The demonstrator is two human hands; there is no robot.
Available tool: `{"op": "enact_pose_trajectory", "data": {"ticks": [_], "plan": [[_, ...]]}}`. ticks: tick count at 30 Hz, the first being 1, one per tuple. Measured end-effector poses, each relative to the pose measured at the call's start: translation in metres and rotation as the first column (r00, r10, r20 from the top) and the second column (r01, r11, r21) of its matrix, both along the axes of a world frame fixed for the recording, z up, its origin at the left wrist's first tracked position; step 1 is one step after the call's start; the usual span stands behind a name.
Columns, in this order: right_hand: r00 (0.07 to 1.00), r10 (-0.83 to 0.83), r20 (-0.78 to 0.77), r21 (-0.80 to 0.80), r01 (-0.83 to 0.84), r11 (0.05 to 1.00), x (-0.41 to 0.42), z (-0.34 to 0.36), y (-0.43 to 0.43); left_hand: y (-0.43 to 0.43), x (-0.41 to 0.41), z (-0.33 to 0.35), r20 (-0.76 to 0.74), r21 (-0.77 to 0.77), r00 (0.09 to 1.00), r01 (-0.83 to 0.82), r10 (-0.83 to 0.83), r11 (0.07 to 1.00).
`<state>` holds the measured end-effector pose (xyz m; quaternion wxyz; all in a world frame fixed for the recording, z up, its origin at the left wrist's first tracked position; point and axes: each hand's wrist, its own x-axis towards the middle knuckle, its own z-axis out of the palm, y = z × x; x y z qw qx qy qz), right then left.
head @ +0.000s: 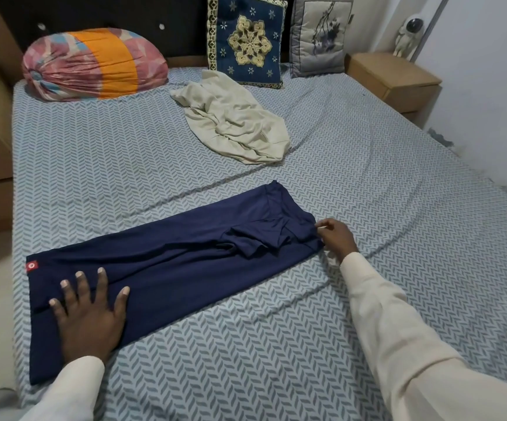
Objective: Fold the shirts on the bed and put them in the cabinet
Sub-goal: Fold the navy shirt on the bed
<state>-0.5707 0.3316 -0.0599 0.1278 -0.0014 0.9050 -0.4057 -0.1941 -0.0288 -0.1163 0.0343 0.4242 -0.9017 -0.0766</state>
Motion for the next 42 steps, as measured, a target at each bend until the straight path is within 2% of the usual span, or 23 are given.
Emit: {"op": "enact_pose_trajectory", "data": {"ticks": [3,5,7,10,12,14,17,21,26,30,34,36,38,42], "plan": [[0.964,0.249,0.097,0.191,-0.264,0.945,0.001,0.003,0.003,0.001,-0.001,0.0,-0.004,0.0,1.0,0.0,0.0,1.0],[0.951,0.305,0.053,0.287,-0.307,0.907,-0.002,0.005,0.005,0.0,0.0,0.001,0.0,0.004,1.0,0.001,-0.001,1.0],[0.945,0.326,-0.022,0.275,-0.308,0.911,-0.006,0.009,0.004,0.0,0.0,0.0,0.0,0.0,1.0,0.0,0.0,1.0],[0.941,0.324,-0.101,0.226,-0.296,0.928,-0.01,0.012,-0.005,0.0,-0.001,0.0,-0.008,-0.011,1.0,0.003,-0.004,1.0],[0.943,0.327,-0.055,0.315,-0.294,0.902,-0.011,0.005,-0.007,0.001,0.0,-0.001,-0.011,-0.014,1.0,0.008,-0.008,1.0],[0.964,0.263,-0.024,0.367,-0.236,0.9,-0.009,-0.005,-0.005,0.001,0.0,0.0,-0.009,-0.01,1.0,0.008,-0.008,1.0],[0.986,0.164,-0.037,0.363,-0.139,0.921,-0.006,-0.011,-0.006,0.0,-0.001,0.0,-0.008,-0.011,1.0,0.009,-0.009,1.0],[0.994,0.108,-0.007,0.375,-0.098,0.922,-0.005,-0.01,-0.006,0.0,0.0,0.002,-0.009,-0.011,1.0,-0.001,0.001,1.0],[0.986,0.165,-0.033,0.3,-0.147,0.943,0.003,-0.009,0.002,-0.001,0.002,0.0,-0.027,-0.012,1.0,-0.007,0.006,1.0],[0.991,0.125,-0.055,0.36,-0.097,0.928,0.001,-0.006,0.005,-0.005,0.007,0.0,-0.053,-0.009,0.998,-0.018,0.017,1.0],[0.995,0.1,-0.001,0.485,-0.087,0.87,0.0,-0.001,-0.007,-0.007,0.007,0.004,-0.057,0.008,0.998,-0.033,0.033,0.999],[0.994,0.071,-0.083,0.498,-0.02,0.867,0.01,0.007,-0.017,-0.006,0.007,0.006,-0.064,0.008,0.997,-0.038,0.038,0.999],[0.966,0.104,-0.236,0.446,0.013,0.895,0.021,0.01,-0.027,-0.003,0.009,0.009,-0.057,0.014,0.998,-0.035,0.035,0.999],[0.908,0.25,-0.337,0.32,-0.139,0.937,0.042,0.001,-0.06,0.004,0.009,0.018,-0.076,0.064,0.992,-0.092,0.096,0.994]]}}
